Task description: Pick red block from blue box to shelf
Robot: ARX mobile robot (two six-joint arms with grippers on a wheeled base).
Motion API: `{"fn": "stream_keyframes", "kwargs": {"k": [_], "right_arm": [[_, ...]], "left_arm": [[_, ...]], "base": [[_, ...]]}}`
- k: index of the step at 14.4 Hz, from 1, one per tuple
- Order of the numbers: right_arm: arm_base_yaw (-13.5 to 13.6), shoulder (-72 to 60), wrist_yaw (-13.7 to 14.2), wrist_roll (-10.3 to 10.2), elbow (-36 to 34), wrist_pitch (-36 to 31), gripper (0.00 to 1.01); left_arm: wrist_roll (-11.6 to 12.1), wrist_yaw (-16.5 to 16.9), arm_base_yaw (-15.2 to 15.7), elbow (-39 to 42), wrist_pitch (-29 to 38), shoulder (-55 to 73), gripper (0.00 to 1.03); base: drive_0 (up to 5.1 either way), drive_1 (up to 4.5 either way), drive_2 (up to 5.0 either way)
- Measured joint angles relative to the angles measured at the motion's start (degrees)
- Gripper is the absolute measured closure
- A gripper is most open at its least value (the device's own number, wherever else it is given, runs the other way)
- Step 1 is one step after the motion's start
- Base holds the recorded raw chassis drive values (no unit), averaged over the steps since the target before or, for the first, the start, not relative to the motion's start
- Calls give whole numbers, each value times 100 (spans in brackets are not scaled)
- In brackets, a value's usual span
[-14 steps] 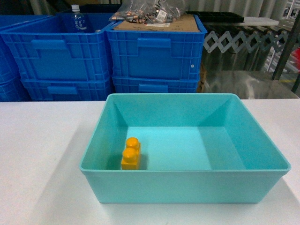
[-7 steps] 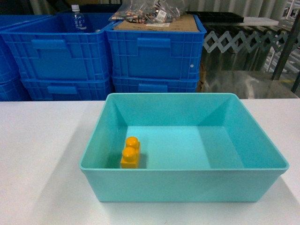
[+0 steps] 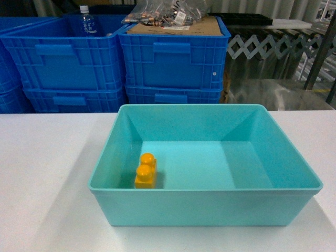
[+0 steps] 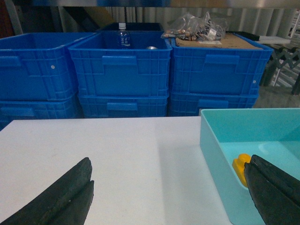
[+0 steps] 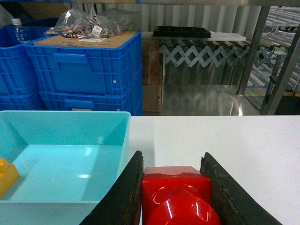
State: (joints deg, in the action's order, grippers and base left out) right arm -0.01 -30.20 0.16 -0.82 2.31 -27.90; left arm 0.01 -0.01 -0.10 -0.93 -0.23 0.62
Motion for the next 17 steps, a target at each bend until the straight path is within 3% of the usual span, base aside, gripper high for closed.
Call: {"fn": "stream_keyframes", "kwargs": {"k": [15, 16, 17], "right_arm": [[0, 1989, 0, 28, -166, 1755, 73], [0, 2140, 0, 28, -164, 1969, 73], [0, 2684, -7, 33, -162, 2769, 73]], "left_arm": [[0, 0, 0, 0, 0, 0, 5], [0, -2, 0, 0, 0, 0, 5], [0, -2, 0, 0, 0, 0, 5]], "base": [[0, 0, 0], [0, 0, 0], [0, 0, 0]]}}
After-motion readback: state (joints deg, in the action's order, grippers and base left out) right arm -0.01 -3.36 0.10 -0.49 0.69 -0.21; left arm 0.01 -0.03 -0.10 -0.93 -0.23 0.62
